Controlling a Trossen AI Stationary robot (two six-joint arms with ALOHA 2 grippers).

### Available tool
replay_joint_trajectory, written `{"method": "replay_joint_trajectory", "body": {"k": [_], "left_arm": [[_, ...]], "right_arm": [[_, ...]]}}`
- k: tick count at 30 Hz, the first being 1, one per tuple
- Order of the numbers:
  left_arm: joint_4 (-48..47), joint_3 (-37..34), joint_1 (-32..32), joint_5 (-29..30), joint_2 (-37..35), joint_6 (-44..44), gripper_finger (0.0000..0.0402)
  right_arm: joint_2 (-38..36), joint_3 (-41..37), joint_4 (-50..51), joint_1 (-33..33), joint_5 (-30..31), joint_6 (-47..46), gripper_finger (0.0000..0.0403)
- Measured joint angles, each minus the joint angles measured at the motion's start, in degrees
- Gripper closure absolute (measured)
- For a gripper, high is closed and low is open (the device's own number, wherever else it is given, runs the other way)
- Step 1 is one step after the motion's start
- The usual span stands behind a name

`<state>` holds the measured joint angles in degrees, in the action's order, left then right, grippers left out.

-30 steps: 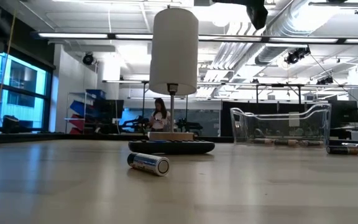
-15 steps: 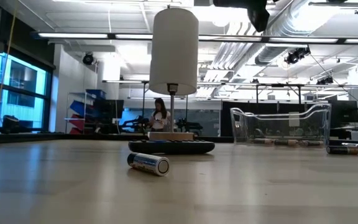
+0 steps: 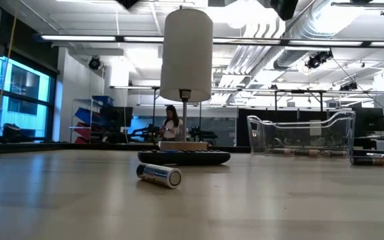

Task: Sort batteries
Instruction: Put the silver battery into the bottom transparent bin

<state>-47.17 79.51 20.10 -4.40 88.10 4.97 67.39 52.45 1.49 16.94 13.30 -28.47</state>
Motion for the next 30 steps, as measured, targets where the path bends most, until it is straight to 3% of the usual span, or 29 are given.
{"method": "replay_joint_trajectory", "body": {"k": [5,11,18,23,26,30], "left_arm": [[1.08,5.45,-1.80,0.48,14.22,-17.29,0.0206],[2.89,7.67,1.55,0.20,26.62,-26.68,0.0206],[12.07,7.76,2.79,1.40,34.31,-26.67,0.0206],[12.87,7.61,1.94,2.81,35.81,-22.65,0.0209],[11.40,7.55,1.62,1.93,35.91,-22.87,0.0244],[6.47,7.45,1.40,0.00,34.72,-22.15,0.0364]], "right_arm": [[-1.54,0.00,0.00,-0.06,0.30,-0.02,0.0403],[-1.94,0.00,2.00,-0.53,2.62,0.35,0.0403],[-1.92,0.00,4.74,-0.56,2.80,0.01,0.0403],[-1.92,-0.01,4.70,-0.55,2.79,0.00,0.0403],[-1.92,0.00,4.73,-0.52,2.73,0.00,0.0403],[-1.92,0.00,4.75,-0.52,2.56,0.28,0.0403]]}}
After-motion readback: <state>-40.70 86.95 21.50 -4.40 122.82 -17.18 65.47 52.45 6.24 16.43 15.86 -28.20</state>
